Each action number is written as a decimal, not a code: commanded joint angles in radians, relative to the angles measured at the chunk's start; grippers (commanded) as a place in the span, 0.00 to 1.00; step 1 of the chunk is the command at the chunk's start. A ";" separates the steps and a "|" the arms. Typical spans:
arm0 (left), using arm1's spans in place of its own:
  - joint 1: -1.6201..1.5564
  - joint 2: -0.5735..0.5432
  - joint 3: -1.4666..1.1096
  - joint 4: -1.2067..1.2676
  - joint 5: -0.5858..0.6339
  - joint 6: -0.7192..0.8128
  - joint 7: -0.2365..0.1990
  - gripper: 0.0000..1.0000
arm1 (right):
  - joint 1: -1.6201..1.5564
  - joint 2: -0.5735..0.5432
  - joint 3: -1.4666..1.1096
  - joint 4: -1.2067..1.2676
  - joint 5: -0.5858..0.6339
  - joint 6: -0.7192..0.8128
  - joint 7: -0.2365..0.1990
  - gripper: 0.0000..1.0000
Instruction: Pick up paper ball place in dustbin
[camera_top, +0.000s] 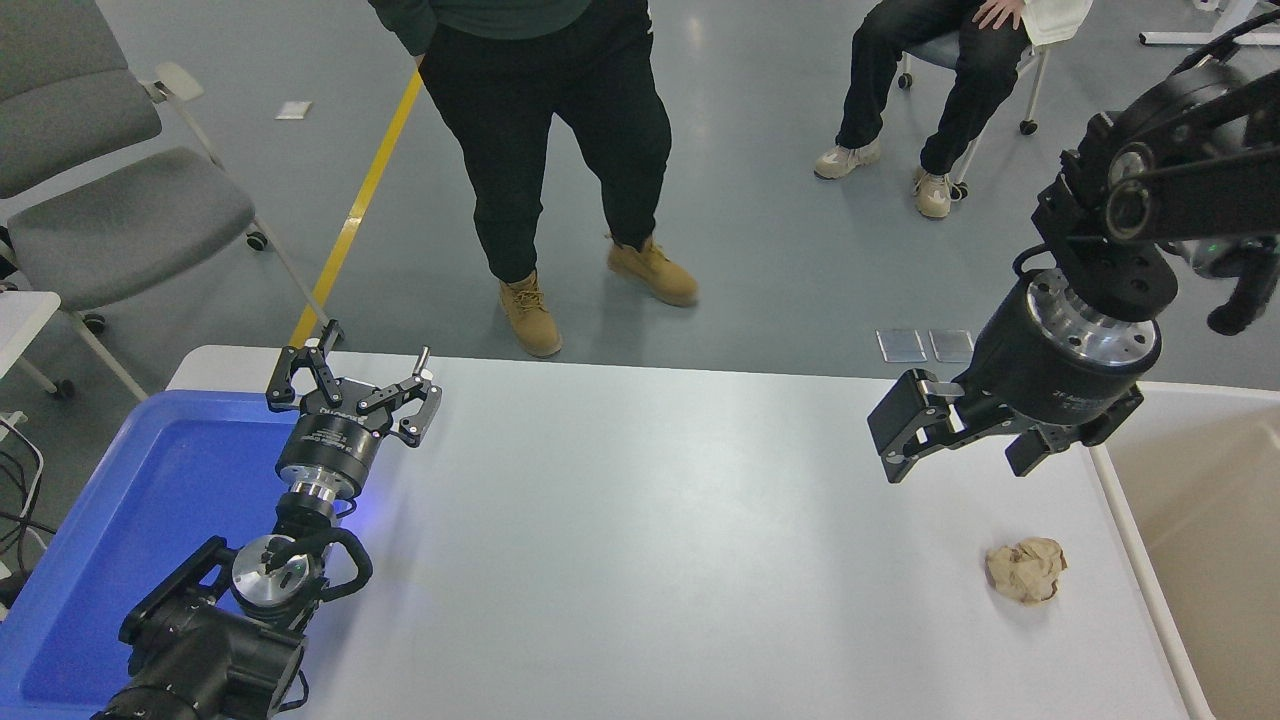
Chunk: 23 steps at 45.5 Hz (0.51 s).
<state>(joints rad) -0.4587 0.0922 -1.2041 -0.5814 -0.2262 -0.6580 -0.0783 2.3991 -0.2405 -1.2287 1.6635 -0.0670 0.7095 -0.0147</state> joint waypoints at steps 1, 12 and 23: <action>0.000 0.000 0.000 0.000 0.001 0.000 0.000 0.99 | -0.005 0.001 0.002 -0.002 -0.002 -0.001 0.001 1.00; 0.000 0.001 0.003 0.000 -0.001 0.000 0.000 0.99 | -0.008 -0.005 0.002 -0.002 -0.002 -0.001 0.001 1.00; 0.000 0.001 0.003 0.000 0.001 0.000 0.000 0.99 | -0.038 -0.005 0.003 -0.030 -0.004 -0.027 0.001 1.00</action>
<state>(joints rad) -0.4587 0.0931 -1.2022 -0.5814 -0.2264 -0.6580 -0.0790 2.3880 -0.2433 -1.2265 1.6570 -0.0693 0.7073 -0.0139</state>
